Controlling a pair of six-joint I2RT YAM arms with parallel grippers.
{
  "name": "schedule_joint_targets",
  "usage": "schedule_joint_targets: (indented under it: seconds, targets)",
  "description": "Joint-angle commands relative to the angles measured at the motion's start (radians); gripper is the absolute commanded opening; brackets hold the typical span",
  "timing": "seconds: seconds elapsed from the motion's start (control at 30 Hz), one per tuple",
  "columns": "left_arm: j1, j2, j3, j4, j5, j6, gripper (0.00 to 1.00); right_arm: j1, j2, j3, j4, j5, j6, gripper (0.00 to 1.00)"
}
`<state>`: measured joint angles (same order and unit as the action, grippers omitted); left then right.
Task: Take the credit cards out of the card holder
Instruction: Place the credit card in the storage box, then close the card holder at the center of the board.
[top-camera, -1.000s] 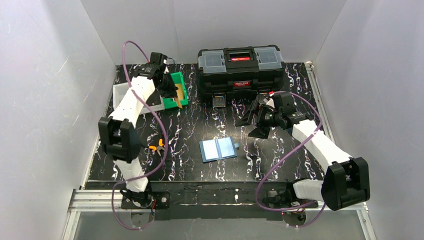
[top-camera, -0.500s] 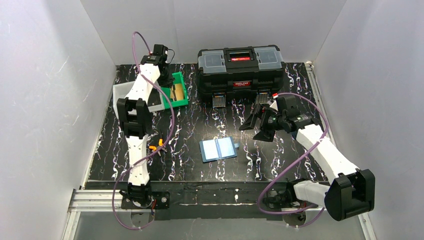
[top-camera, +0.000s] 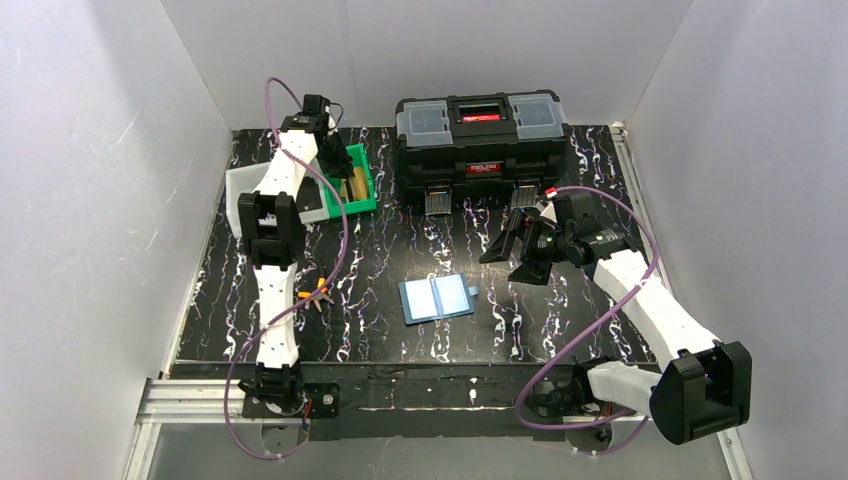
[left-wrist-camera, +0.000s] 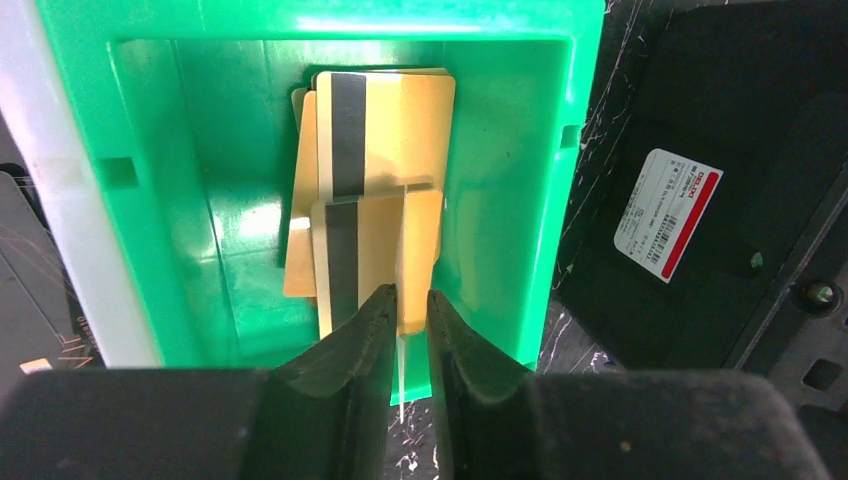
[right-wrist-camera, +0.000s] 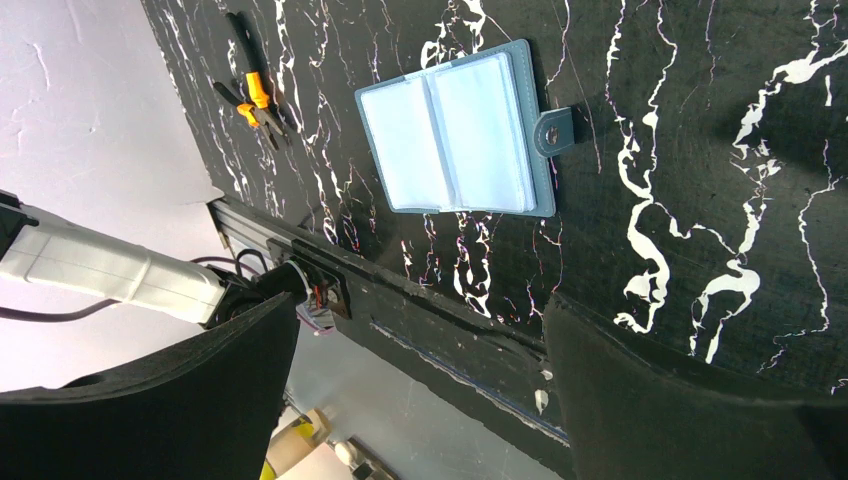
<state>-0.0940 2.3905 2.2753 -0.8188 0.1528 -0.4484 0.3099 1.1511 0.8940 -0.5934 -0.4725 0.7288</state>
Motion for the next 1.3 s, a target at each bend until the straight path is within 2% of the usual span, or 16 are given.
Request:
schedule_joint_targets:
  seconds: [0.0, 0.27, 0.43, 0.53, 0.67, 0.97, 1.1, 1.27]
  targets:
    - [0.015, -0.023, 0.048, -0.014, 0.062, 0.003, 0.2, 0.002, -0.017, 0.035, -0.004, 0.0, -0.019, 0.98]
    - [0.025, -0.065, 0.073, -0.038, 0.082, 0.007, 0.35, 0.001, -0.006, 0.03, 0.005, -0.003, -0.021, 0.98]
    - [0.024, -0.13, 0.071, -0.068, 0.074, 0.012, 0.38, 0.001, -0.001, 0.02, 0.009, 0.008, -0.029, 0.98]
    - [0.025, -0.204, 0.015, -0.081, 0.083, 0.001, 0.4, 0.002, 0.014, 0.013, 0.012, 0.022, -0.043, 0.98]
    - [0.007, -0.375, -0.201, -0.047, 0.093, -0.008, 0.41, 0.002, 0.052, 0.007, 0.021, 0.033, -0.062, 0.98]
    - [-0.073, -0.788, -0.795, 0.05, 0.154, -0.061, 0.46, 0.02, 0.146, 0.0, 0.077, 0.05, -0.078, 0.96]
    - [-0.153, -0.887, -0.99, 0.088, 0.189, -0.091, 0.48, 0.047, 0.197, 0.007, 0.103, 0.048, -0.079, 0.93]
    - [-0.23, -0.933, -1.189, 0.197, 0.303, -0.172, 0.49, 0.104, 0.255, 0.033, 0.107, 0.095, -0.082, 0.92]
